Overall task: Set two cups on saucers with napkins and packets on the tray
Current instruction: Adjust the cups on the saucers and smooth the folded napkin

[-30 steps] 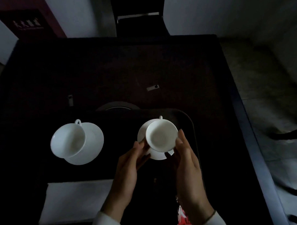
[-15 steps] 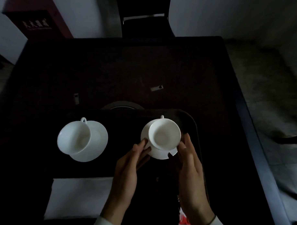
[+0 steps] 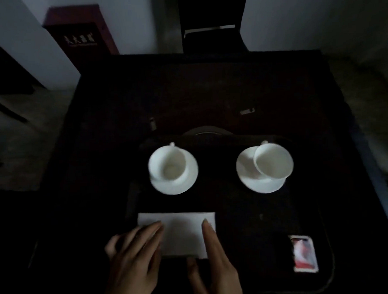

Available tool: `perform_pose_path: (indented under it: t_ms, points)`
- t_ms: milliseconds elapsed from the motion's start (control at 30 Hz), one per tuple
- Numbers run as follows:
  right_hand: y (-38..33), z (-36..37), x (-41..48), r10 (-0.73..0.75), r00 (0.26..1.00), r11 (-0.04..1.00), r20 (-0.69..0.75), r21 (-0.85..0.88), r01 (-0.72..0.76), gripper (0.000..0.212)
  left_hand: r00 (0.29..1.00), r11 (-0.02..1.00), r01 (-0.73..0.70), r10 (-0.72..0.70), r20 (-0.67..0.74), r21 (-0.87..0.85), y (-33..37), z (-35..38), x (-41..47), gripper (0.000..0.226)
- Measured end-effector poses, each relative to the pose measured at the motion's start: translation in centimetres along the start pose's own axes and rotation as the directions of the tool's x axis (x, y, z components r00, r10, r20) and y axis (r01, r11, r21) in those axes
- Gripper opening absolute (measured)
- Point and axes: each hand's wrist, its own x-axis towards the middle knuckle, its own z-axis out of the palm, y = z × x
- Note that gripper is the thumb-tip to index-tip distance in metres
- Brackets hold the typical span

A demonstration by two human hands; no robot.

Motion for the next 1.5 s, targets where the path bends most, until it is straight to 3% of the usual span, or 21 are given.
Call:
perform_pose_path:
  t_ms: [100,167,300,433,533,600,700,833,933,1033,1100,1200,1300,1500]
  points:
    - [-1.6,5.2,-0.2,-0.104,0.99,0.989,0.099,-0.095,0.114,0.072,0.987,0.998,-0.044,0.037,0.155,0.043,-3.3,-0.3,-2.1,0.052]
    - [-2.3,7.7,0.2,-0.132,0.972,0.981,0.193,-0.119,0.157,0.068,0.973,0.999,-0.048,0.043,0.225,0.015,-4.5,-0.2,-2.7,0.051]
    - [-2.6,11.0,1.1,-0.144,0.933,0.93,0.328,-0.277,0.241,0.067,0.955,0.998,0.064,-0.061,0.291,0.001,-4.8,0.3,-3.1,0.063]
    - [-2.2,11.4,1.6,-0.026,0.909,0.845,0.416,-0.477,0.243,0.086,0.931,0.992,0.016,-0.059,0.36,0.121,-5.4,0.6,-3.5,0.066]
    - [-0.5,7.8,1.8,0.133,0.945,0.714,0.297,-0.69,0.117,0.092,0.939,0.993,-0.025,-0.018,0.345,0.119,-5.9,0.6,-3.5,0.064]
    - [0.6,5.5,1.6,0.297,0.93,0.62,0.218,-0.784,-0.014,0.094,0.943,0.993,-0.026,-0.015,0.333,0.118,-5.8,0.4,-3.4,0.056]
    - [-0.2,5.3,1.7,0.365,0.917,0.629,0.162,-0.769,-0.115,0.098,0.942,0.993,-0.023,-0.018,0.334,0.118,-5.8,0.1,-3.5,0.056]
    - [-3.7,9.7,2.2,0.059,0.97,0.767,0.235,-0.632,0.107,0.084,0.931,0.989,-0.081,0.031,0.363,0.123,-6.0,0.0,-3.7,0.068]
    - [-3.6,10.4,2.9,0.004,0.955,0.818,0.296,-0.551,0.167,0.068,0.937,0.989,-0.075,0.028,0.347,0.124,-5.7,-0.5,-3.2,0.067]
    - [-1.2,6.8,3.4,-0.008,0.999,0.905,0.039,-0.425,0.024,0.042,0.984,0.998,-0.07,0.067,0.163,0.011,-5.9,-1.0,-2.7,0.038]
    - [0.9,3.9,2.9,-0.059,0.994,0.91,-0.093,-0.414,0.015,0.028,0.984,0.986,-0.15,0.156,0.088,-0.073,-6.1,-1.3,-2.4,0.027]
    - [3.6,0.9,1.2,-0.185,0.982,0.853,0.024,-0.492,0.173,0.026,0.959,0.961,-0.249,0.261,0.105,-0.12,-6.6,-1.4,-2.4,0.022]
    - [5.0,-0.9,0.5,-0.216,0.964,0.819,0.156,-0.509,0.266,0.031,0.96,0.96,-0.241,0.257,0.112,-0.142,-7.2,-1.3,-2.3,0.024]
    - [5.0,-1.2,0.6,-0.282,0.946,0.819,0.158,-0.475,0.323,0.027,0.958,0.95,-0.258,0.276,0.08,-0.178,-7.5,-0.9,-2.7,0.02]
